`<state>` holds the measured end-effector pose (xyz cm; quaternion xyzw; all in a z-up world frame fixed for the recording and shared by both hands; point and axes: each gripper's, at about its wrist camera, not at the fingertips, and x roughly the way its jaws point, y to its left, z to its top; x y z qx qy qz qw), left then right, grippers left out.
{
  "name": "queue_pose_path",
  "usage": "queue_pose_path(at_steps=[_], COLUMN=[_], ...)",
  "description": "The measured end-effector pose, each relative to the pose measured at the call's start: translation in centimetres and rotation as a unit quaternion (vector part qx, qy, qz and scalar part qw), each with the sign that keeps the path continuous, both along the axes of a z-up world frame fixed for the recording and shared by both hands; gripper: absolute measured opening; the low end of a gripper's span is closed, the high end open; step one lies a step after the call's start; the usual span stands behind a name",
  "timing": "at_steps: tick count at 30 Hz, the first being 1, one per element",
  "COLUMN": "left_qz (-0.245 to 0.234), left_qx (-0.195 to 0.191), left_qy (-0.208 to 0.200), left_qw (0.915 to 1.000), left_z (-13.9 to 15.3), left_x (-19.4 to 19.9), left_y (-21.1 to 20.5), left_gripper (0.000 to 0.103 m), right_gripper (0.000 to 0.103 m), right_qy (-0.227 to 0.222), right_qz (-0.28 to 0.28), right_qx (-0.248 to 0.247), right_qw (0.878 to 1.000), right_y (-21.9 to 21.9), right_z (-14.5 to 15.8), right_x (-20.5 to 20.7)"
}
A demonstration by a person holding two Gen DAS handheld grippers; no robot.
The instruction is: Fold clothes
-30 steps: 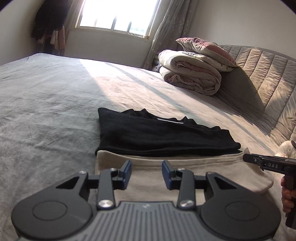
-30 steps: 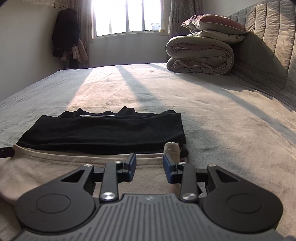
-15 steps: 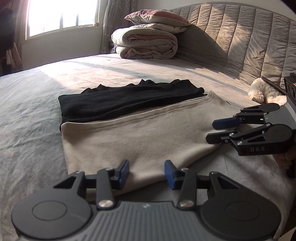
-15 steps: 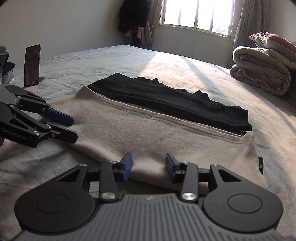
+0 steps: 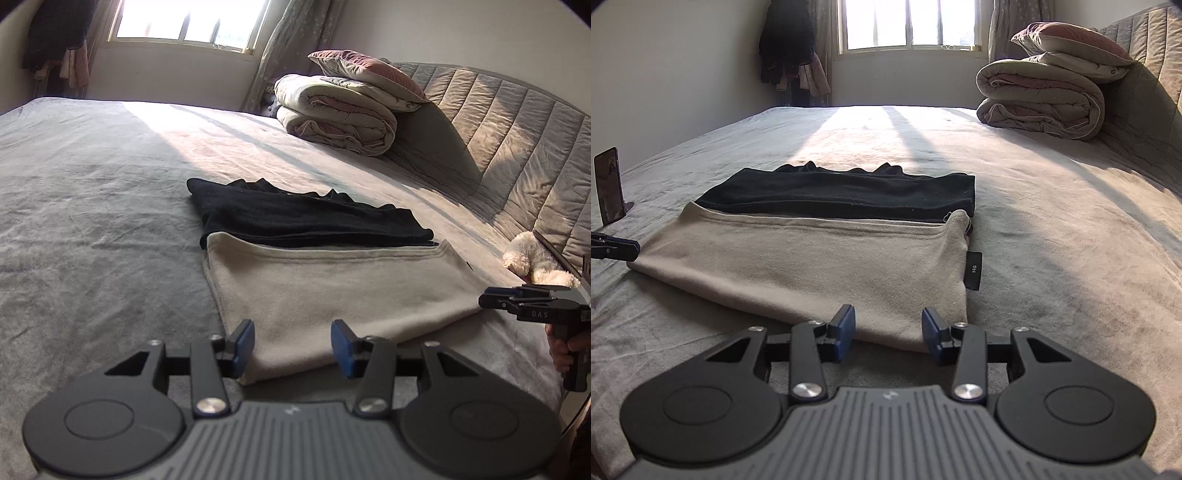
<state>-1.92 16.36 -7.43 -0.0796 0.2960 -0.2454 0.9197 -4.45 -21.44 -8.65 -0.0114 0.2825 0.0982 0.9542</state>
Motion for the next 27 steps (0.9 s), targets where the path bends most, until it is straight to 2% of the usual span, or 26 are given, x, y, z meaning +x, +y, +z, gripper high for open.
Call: queue_pose_path(at_steps=[4,10,15,21,27], left_qz=[0.012,0.035,0.071,0.092,0.104], left_qx=[-0.008,0.000,-0.012,0.004,0.001], left_qy=[-0.011,-0.017,0.000,0.027,0.028], left_qw=[0.9998,0.9992,0.9974,0.9954,0.9941], left_z=[0.5,0.4,-0.8,-3.1,-2.1], left_x=[1.5,4.4,6.6,7.8,7.7], left_y=[-0.8,-2.0,-1.4,-0.3,0.1], left_gripper=[0.049,0.049,0.048,0.046,0.046], right_gripper=[0.043,0.043,0.043,0.043,0.043], right_qy=[-0.015,-0.021,-0.026,-0.002,0.002], right_qz=[-0.004,-0.029,-0.050,-0.079,-0.080], right_qx=[-0.002,-0.015,-0.025,-0.023,-0.006], right_qw=[1.000,0.999,0.998,0.997,0.997], right_y=[0.5,0.8,1.0,-0.6,-1.2], right_z=[0.9,0.5,0.0,-1.5,-1.2], right_x=[0.6,3.7,6.5,8.7,8.9])
